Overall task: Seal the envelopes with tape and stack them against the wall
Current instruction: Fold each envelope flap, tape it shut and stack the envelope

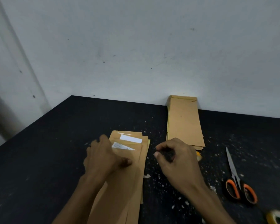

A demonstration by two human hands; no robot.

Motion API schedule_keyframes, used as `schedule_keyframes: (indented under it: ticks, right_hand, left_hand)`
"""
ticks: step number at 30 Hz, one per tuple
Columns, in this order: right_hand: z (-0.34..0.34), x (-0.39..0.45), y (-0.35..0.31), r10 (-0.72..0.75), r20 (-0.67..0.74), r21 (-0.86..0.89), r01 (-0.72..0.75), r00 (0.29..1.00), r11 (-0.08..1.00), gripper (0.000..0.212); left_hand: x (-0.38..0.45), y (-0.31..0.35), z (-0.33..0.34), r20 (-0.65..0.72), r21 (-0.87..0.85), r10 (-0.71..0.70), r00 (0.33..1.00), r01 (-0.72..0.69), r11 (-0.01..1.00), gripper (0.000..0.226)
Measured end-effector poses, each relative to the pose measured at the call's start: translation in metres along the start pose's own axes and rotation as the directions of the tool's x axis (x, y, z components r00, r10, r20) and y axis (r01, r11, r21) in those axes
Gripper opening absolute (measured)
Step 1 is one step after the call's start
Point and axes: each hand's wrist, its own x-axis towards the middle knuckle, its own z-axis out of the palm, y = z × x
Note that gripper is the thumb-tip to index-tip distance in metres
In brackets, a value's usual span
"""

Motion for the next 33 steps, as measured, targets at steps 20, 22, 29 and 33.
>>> schedule_keyframes:
  ticks: [20,22,29,33]
  right_hand:
    - [-0.013,0.002,-0.016,0.050,-0.001,0.158,-0.049,0.999,0.986,0.023]
    - [-0.020,0.008,-0.025,0.026,-0.025,0.215,-0.020,0.999,0.976,0.025]
    - [-0.046,0.018,-0.045,-0.100,0.013,0.300,0.091,0.995,0.950,0.031]
    - [-0.057,0.015,-0.049,-0.066,0.037,0.454,0.042,0.997,0.890,0.029]
  left_hand:
    - [0.005,-0.015,-0.030,-0.294,-0.510,0.201,0.935,-0.331,0.794,0.029]
    - [-0.006,-0.008,-0.039,-0.243,-0.560,0.282,0.928,-0.371,0.741,0.036]
    - [-0.045,0.027,-0.061,-0.188,-0.772,0.438,0.879,-0.408,0.487,0.049]
    - [-0.050,0.038,-0.060,-0.184,-0.830,0.501,0.845,-0.406,0.381,0.037]
